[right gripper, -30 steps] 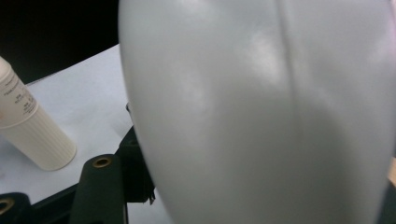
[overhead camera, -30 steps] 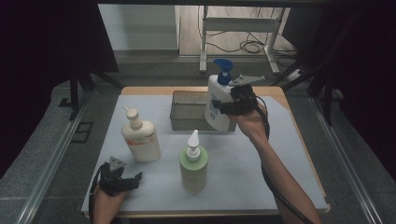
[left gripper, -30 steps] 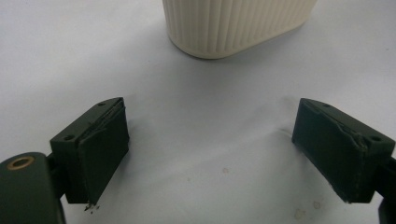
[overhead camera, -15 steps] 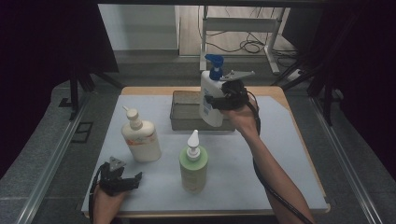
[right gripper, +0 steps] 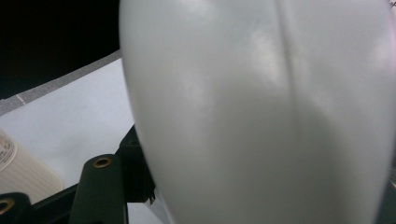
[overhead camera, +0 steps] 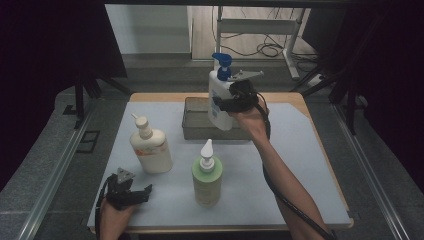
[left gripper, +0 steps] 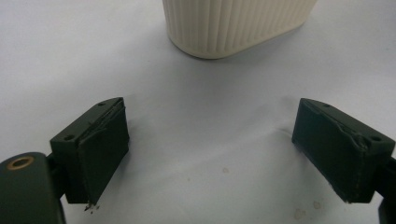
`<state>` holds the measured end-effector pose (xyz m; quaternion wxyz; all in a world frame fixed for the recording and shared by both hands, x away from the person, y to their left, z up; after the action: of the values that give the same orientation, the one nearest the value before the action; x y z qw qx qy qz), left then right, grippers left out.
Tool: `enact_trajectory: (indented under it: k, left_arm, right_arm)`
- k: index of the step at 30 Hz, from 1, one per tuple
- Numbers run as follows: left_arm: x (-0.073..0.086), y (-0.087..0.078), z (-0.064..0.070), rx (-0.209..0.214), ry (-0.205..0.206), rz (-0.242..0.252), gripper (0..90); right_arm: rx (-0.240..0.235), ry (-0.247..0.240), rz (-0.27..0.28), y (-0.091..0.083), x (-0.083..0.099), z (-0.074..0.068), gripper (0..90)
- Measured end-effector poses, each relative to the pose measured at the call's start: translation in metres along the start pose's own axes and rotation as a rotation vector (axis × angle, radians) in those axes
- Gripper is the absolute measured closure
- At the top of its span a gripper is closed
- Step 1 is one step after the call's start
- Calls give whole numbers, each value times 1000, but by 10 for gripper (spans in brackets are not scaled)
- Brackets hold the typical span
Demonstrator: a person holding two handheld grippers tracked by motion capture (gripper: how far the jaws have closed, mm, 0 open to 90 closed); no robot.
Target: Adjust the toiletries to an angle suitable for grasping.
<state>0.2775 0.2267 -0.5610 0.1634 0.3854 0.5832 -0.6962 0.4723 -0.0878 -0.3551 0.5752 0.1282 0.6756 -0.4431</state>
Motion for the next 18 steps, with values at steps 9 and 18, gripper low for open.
enact_trajectory:
  k: [9,18]
  left_arm:
    - [0,0,0,-1,-2,1,106]
    - [0,0,0,1,0,-1,106]
  right_arm:
    - [8,13,1,17,-4,0,380]
    - [16,6,1,29,-8,-2,380]
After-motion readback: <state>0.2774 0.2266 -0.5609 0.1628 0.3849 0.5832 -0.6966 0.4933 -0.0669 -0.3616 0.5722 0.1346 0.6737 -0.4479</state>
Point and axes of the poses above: each handheld gripper's, and its own axes: y roughly forward along the jaws, x roughly out of its underside, z roughly to its right, the point moved 5 cm from there along y, roughly forward along the jaws, and after that the axes turned 4 degrees about z, right-handed, at the moved point
